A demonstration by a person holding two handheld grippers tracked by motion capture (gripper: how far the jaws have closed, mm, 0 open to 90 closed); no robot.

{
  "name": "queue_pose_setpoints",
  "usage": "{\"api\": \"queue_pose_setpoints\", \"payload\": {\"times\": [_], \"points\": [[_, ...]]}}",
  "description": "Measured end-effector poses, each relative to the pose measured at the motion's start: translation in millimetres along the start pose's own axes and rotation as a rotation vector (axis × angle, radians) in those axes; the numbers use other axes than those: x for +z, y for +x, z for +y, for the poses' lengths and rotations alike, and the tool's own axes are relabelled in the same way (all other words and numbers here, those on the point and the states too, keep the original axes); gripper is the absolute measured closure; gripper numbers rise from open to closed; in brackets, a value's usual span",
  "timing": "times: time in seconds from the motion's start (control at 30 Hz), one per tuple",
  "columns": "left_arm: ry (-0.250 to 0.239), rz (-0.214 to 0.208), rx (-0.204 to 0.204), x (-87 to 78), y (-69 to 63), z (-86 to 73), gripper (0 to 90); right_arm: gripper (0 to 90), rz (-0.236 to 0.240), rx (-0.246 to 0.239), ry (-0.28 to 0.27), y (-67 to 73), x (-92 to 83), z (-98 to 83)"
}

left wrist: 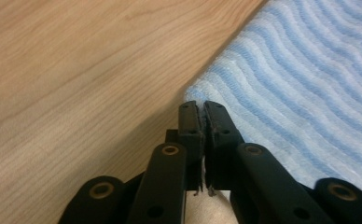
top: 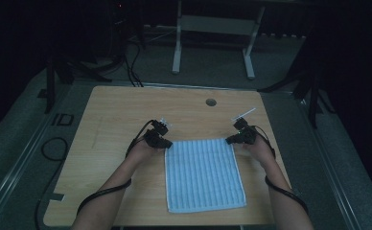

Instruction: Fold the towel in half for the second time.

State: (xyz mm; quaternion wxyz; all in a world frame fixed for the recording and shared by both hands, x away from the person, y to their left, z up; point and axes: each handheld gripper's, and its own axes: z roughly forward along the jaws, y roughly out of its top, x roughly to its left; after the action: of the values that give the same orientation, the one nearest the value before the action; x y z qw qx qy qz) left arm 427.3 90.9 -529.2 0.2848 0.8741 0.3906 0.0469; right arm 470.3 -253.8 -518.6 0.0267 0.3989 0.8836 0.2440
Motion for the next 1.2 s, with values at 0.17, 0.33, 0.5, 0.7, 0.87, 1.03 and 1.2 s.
{"api": "queue_pose_setpoints", "payload": {"times": [0.17,0.33,0.5,0.7,0.87,1.03,1.2], "points": [[-0.034,0.007,0.005,-6.3,1.0,5.6,86.4,85.8,-0.024,-0.010,-0.023,-0.6,-9.6,4.0],[-0.076,0.021,-0.003,-17.6,5.4,14.0,86.3,86.5,-0.037,-0.023,-0.060,-0.7,-21.2,10.8],[-0.095,0.052,0.010,-27.3,7.9,24.6,86.2,86.9,-0.057,-0.030,-0.091,0.4,-31.9,18.9],[-0.130,0.053,0.025,-45.8,3.5,38.5,86.3,87.0,-0.080,-0.044,-0.131,6.7,-50.2,29.1],[-0.160,0.047,0.065,-61.7,-4.6,40.4,86.3,87.0,-0.088,-0.069,-0.187,14.4,-69.2,26.1],[-0.175,0.027,0.098,-70.0,-13.8,34.3,86.3,87.1,-0.075,-0.078,-0.229,21.9,-78.7,20.3],[-0.190,0.018,0.116,-77.8,-21.0,21.6,86.3,87.3,-0.069,-0.117,-0.260,36.1,-88.4,9.4]]}}
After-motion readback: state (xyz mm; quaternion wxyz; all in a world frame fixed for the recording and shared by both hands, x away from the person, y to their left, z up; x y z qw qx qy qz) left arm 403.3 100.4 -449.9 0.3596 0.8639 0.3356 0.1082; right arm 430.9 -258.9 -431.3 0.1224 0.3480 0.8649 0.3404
